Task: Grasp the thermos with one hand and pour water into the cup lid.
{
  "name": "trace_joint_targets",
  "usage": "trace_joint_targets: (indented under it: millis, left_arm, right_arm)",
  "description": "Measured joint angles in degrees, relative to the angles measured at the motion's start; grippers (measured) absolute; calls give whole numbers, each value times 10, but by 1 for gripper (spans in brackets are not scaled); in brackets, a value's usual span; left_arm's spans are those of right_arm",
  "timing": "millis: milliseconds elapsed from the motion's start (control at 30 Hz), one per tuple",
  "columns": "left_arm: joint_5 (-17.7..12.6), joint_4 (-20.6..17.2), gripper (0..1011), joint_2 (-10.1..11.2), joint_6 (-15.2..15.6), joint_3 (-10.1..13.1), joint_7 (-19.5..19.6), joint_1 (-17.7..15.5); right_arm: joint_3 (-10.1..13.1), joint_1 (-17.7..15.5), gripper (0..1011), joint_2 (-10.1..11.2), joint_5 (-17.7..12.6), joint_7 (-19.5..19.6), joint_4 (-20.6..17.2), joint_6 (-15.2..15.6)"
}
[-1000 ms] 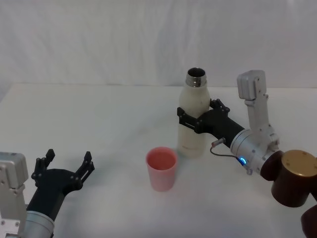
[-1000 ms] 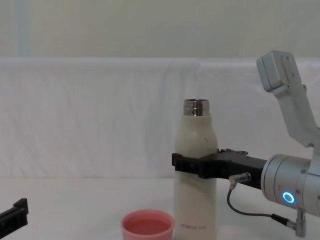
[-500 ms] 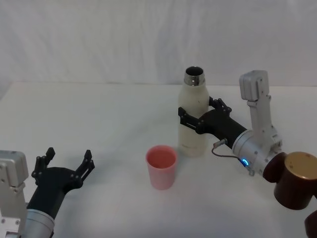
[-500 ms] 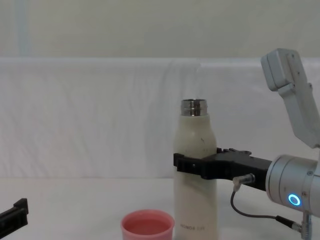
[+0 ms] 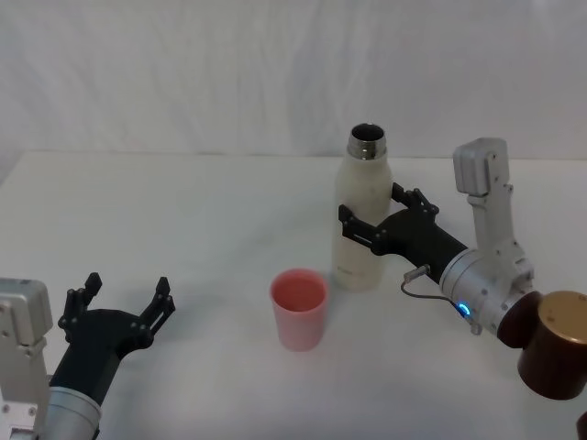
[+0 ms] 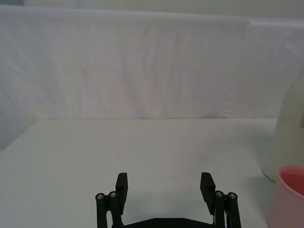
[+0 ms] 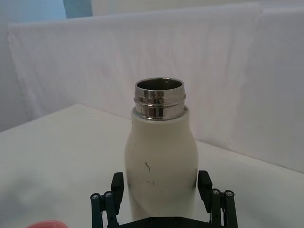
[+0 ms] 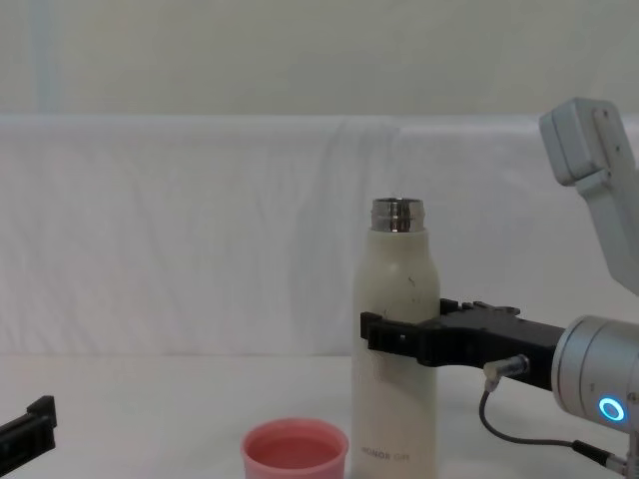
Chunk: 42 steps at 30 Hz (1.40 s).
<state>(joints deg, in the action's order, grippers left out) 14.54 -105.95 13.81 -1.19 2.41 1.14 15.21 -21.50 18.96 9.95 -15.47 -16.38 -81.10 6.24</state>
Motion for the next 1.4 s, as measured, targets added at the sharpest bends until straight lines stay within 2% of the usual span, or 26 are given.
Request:
trace_joint_targets:
  millis: [467, 733, 900, 1167, 1400]
  left_arm:
    - [0, 0, 1001, 0, 0, 0, 0, 0]
    - [0, 0, 1001, 0, 0, 0, 0, 0]
    - [0, 0, 1001, 0, 0, 0, 0, 0]
    - [0, 0, 1001, 0, 0, 0, 0, 0]
    - [0, 0, 1001, 0, 0, 0, 0, 0]
  right_arm:
    - [5, -26, 1001, 14, 8, 10, -40, 13]
    - [13, -76, 1001, 29, 12, 21, -103, 19]
    - [11, -123, 1001, 39, 20, 27, -149, 21]
    - [1, -166, 1001, 35, 32, 31, -160, -2]
    - [1, -164, 1001, 35, 33, 31, -159, -3]
